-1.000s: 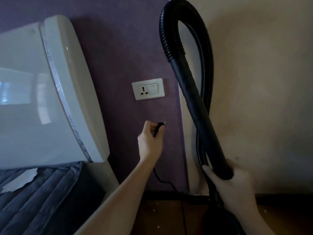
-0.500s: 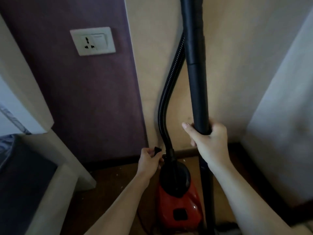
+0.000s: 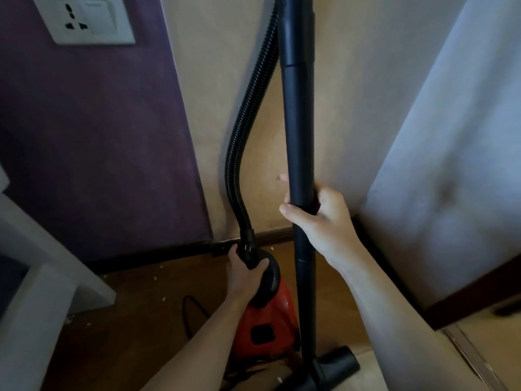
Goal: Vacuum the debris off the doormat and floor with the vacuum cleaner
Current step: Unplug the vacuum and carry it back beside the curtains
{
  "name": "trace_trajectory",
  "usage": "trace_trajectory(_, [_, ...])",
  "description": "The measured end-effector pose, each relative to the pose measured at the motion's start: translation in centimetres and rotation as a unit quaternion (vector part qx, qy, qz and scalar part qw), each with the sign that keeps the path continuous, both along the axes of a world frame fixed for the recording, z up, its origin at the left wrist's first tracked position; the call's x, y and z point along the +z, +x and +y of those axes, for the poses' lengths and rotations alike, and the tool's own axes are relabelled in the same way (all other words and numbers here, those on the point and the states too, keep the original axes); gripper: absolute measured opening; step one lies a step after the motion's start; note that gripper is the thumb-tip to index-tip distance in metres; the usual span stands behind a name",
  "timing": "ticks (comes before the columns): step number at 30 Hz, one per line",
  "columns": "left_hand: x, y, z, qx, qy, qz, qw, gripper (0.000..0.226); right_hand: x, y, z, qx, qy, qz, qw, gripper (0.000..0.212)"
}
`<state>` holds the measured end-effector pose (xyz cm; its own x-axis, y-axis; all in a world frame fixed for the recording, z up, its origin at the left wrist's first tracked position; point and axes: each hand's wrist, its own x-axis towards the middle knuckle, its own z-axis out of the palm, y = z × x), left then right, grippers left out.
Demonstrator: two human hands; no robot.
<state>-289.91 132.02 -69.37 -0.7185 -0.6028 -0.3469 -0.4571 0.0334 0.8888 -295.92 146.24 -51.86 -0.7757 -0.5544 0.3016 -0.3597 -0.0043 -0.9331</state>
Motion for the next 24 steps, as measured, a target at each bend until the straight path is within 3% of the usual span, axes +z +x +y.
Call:
trace_trajectory(2, [-0.4,-0.1,0.5,-0.014,-0.035,0.025,0.999,0.088,-0.2,-0.2,0.4,0.005,-0.018,0.002,1.000,0.025])
trace_trajectory(6, [-1.4,-0.1,0.9,-0.054,-0.095,-0.009,0.994,0.083,-0.8,-0.4,0.3,0.015,-0.044,0.013,0.999,0.026])
trace_trajectory(12, [-2.5,0.4,0.6,0.022,-0.097,-0.026,0.995,0.073,-1.4,-0.2,-0.4,0.016,-0.059,-0.001,0.998,0.025])
trace_trajectory(20, [-3.0,-0.8,1.2,0.053,0.040,-0.009,0.998,0.050,-3.1,-0.5,0.2,-0.015,-0.048,-0.039,0.998,0.008])
trace_trajectory(24, [-2.8,-1.3,1.7,0.073,0.107,0.017,0.991,0.033,-3.1,0.0,0.0,-0.019,-0.047,-0.041,0.998,0.011])
